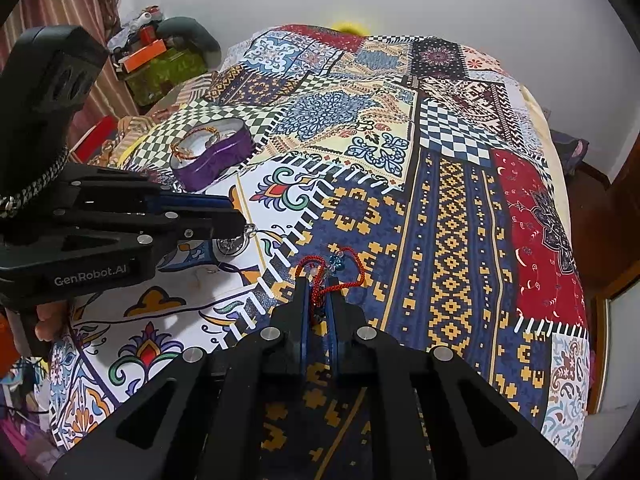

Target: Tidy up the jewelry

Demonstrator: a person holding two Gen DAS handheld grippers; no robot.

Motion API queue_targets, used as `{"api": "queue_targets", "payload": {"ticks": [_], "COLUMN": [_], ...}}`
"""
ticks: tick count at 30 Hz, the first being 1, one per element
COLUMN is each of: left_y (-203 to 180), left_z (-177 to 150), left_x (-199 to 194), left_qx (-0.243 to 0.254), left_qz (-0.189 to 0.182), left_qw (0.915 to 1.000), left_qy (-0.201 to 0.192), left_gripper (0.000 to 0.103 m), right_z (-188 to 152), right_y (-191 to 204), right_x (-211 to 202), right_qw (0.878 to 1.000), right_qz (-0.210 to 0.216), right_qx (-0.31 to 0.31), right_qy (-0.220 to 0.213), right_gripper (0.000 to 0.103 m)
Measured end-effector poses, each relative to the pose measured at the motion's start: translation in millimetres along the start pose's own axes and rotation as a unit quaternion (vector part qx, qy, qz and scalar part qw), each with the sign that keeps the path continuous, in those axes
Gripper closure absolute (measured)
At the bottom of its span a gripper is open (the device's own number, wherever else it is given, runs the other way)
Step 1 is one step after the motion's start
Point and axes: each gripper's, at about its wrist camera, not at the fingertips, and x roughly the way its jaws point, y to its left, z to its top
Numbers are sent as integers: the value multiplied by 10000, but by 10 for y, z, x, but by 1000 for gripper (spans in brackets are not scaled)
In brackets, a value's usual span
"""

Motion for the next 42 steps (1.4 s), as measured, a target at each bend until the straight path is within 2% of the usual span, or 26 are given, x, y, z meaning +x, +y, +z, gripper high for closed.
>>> {"api": "queue_targets", "payload": {"ticks": [10, 19, 28, 33, 38, 42], "left_y": [40, 97, 123, 160, 282, 394], "left_z": [-30, -121, -343, -510, -593, -605], "left_x": [-345, -574, -617, -545, -596, -693], "left_qx": [-69, -161, -69, -20, -149, -319], "left_qz": [30, 84, 115, 314, 470, 337], "left_qw": [9994, 9987, 9996, 9995, 9987, 9987], "left_qy": [-336, -472, -265, -50, -97, -200], "left_gripper": [91, 91, 91, 91, 91, 91], "right_z": [66, 191, 281, 306, 327, 371], "right_y": [-1, 88, 237, 316, 402, 453], "right_x": [-176, -369, -419, -385, -347, -326], "right_qw": [9998, 9990, 9983, 9983, 9981, 9980], "right_qz": [-35, -71, -14, 51, 115, 179], "right_qx": [44, -45, -190, -246, -322, -308], "right_qy": [-209, -448, -550, -532, -509, -530], "right_gripper": [96, 96, 96, 96, 96, 96]}}
